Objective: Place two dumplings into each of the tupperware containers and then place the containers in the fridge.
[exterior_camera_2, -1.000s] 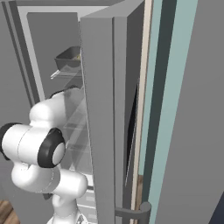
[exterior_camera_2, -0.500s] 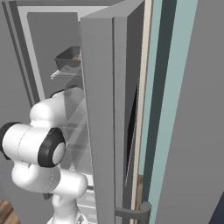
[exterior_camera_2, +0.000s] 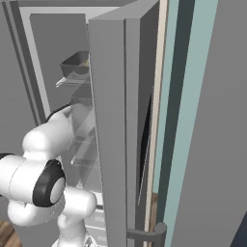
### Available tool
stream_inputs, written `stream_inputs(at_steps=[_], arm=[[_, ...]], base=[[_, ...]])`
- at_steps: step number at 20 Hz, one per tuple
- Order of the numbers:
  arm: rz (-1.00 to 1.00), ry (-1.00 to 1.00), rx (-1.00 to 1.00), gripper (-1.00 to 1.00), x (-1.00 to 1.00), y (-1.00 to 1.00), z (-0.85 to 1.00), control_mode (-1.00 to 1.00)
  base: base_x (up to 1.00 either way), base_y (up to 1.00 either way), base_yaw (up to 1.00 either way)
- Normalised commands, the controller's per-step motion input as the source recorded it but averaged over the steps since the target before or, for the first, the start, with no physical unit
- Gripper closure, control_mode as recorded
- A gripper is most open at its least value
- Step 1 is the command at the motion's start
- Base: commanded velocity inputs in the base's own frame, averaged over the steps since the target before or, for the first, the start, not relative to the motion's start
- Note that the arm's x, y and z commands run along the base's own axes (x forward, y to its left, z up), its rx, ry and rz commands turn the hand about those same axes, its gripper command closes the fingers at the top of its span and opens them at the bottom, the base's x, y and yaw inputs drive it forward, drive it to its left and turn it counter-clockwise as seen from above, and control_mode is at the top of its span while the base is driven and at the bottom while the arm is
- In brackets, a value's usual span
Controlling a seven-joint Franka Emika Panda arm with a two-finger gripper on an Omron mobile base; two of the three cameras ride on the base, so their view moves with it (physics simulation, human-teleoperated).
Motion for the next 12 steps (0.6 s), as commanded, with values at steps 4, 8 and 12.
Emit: stream_inputs(at_steps=[4,8,12], arm=[[-0.03,-0.03,-0.01,-1.0,-0.79,0.03,0.22,-1.0],[-0.09,0.0,-0.05,-1.0,-1.0,0.0,0.31,-1.0],[-0.11,0.05,-0.04,-1.0,-1.0,0.0,0.43,-1.0]], base=[[0.0,0.0,0.0],[0.0,0.0,0.0],[0.0,0.0,0.0]])
